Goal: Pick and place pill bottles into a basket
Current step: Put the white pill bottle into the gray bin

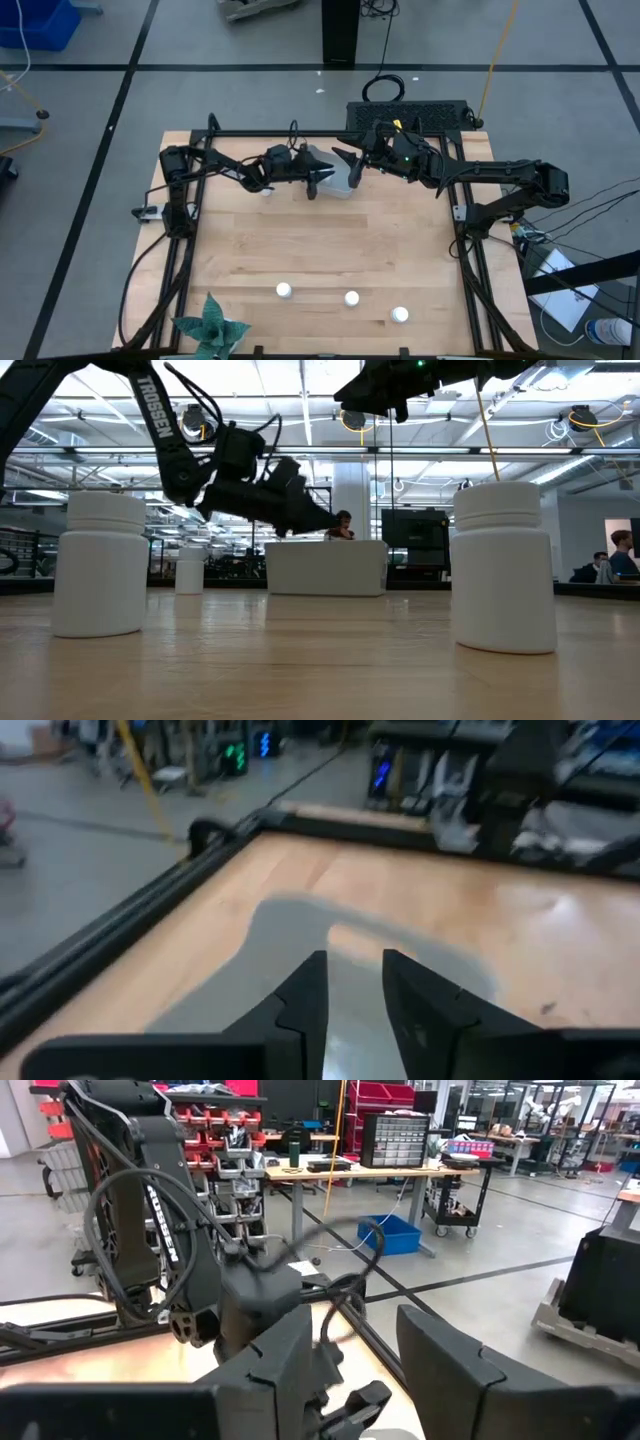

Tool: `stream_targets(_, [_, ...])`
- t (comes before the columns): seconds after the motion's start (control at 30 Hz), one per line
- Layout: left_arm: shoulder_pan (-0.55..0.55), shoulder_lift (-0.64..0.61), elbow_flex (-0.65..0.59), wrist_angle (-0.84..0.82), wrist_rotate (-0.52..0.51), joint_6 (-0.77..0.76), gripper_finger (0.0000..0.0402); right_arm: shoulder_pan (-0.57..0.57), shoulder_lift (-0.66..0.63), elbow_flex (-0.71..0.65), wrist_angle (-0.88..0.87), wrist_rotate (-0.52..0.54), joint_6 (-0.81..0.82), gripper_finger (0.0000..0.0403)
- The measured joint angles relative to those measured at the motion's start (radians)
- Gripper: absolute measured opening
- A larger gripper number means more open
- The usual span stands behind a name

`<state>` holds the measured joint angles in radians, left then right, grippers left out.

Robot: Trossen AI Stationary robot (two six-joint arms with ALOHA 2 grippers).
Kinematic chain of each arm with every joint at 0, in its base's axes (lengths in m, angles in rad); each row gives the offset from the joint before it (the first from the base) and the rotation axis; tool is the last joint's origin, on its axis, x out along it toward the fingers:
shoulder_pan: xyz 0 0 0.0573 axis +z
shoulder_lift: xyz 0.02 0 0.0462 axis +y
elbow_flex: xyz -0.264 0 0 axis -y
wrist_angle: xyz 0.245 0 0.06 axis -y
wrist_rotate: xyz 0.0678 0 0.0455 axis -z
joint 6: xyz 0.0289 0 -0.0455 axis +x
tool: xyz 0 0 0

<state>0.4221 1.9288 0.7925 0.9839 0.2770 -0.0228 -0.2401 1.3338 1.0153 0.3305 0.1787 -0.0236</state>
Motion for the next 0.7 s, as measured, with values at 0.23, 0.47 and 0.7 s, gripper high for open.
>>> stream_targets(0.23, [-0.037, -0.158, 0.0, 0.004, 0.084, 0.009, 0.0103, -0.002, -0.03, 0.0, -0.018, 0.001, -0.033, 0.0139])
stream_targets(0.47, [-0.08, -0.465, 0.001, -0.271, 0.146, 0.118, 0.0103, -0.002, -0.186, 0.0, -0.074, 0.002, -0.064, 0.0139])
stream_targets(0.7, [-0.083, -0.781, 0.002, -0.89, -0.12, 0.225, 0.0097, 0.013, -0.314, 0.001, -0.261, 0.003, -0.007, 0.0139])
